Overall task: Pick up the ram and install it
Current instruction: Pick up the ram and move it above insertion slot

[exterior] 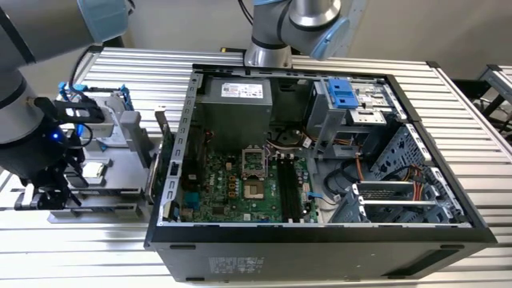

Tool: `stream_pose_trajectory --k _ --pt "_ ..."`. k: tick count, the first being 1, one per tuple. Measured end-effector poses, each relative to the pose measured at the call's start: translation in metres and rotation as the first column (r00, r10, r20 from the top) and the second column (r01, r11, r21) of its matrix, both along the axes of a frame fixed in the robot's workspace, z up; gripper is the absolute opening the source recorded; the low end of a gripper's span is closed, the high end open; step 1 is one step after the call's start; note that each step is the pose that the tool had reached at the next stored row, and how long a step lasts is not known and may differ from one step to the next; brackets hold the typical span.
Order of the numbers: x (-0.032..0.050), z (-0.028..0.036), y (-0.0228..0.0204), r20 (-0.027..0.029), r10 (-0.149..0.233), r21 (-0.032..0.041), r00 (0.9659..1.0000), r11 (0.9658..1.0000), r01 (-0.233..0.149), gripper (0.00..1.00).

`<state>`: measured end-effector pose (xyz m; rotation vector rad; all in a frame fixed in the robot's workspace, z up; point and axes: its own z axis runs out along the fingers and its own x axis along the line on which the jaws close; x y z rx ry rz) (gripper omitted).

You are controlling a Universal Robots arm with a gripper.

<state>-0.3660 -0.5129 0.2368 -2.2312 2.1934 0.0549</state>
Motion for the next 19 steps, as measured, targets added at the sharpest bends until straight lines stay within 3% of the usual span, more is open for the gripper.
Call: stream_pose_trajectory --k 4,8,11,19 --pt "0.0040 -0.0074 0.0000 0.0001 -0.006 0.0000 1.0000 1.0000 0.006 1.00" --pt "0.0040 -0.0133 -0.0001 0.0001 -0.043 -0.0006 0.9991 0.9991 0.043 1.00" --pt "0.0040 -0.0178 -0.0001 0.0002 -0.046 -0.0007 0.9989 0.9989 0.046 1.00" --pt "0.0035 -0.0246 -0.0001 0.0002 0.005 -0.0007 1.0000 1.0000 -0.005 1.00"
